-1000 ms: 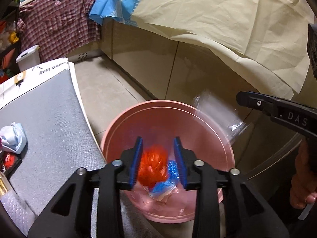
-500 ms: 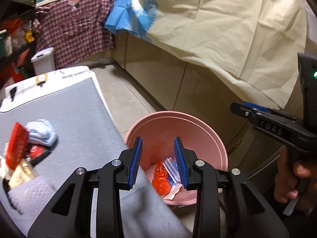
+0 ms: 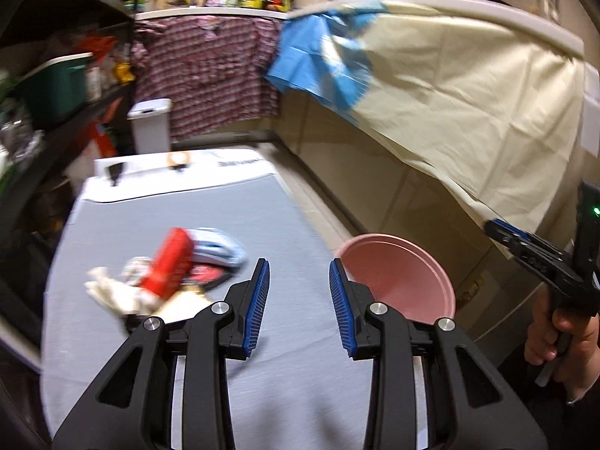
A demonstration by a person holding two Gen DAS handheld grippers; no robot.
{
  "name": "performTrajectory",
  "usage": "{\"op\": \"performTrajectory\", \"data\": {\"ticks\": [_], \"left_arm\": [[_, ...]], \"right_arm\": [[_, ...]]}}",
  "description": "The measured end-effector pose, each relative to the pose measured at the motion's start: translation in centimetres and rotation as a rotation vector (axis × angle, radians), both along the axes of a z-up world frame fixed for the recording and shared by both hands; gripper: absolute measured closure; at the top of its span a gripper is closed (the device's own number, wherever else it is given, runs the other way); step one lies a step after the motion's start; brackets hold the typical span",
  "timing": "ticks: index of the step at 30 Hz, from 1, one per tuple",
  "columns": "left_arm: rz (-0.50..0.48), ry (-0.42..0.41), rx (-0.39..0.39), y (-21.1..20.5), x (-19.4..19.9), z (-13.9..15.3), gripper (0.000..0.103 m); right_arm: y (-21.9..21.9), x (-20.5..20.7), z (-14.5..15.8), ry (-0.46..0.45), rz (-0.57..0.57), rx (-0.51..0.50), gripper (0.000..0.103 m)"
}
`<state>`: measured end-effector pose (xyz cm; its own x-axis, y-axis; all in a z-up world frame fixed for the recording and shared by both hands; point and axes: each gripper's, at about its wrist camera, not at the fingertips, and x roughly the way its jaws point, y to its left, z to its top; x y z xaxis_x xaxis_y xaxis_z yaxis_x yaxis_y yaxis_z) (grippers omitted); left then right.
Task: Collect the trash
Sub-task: 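Grasp the cream paper napkin with the left tool while the right tool grasps the white foam netting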
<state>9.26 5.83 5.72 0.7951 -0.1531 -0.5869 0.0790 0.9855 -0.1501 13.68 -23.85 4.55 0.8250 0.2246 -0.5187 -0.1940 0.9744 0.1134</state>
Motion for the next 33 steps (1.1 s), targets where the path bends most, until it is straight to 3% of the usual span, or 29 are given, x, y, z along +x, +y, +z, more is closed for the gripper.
{"op": "performTrajectory", "data": {"ticks": [5, 11, 22, 27, 31, 33], "left_arm": [[0.101, -0.024, 0.046, 6.5, -1.3, 1.6, 0.069], [0.245, -0.024, -0.006, 12.4, -1.3, 0.7, 0.07], [0.364, 0.061, -0.085, 16.2, 0.1, -3.6, 0.07], [0.383, 0.111, -0.107, 16.9, 1.5, -5.7, 0.07], [0.389, 0.15, -0.103, 17.1, 2.5, -7.4, 0.07], [0.389, 0.162, -0.106, 17.3, 3.1, -8.0, 0.07]], "right_arm": [[3.3, -1.2, 1.1, -0.027, 0.078, 0.031, 0.083], [9.5, -1.3, 0.0, 0.014, 0.207, 0.089, 0.083], [19.4, -0.3, -4.9, 0.076, 0.396, 0.046, 0.082], [22.5, 1.0, -7.6, 0.15, 0.454, 0.038, 0.079], [23.0, 2.3, -9.4, 0.219, 0.477, 0.054, 0.065], [23.1, 2.9, -10.2, 0.243, 0.486, 0.057, 0.065]]}}
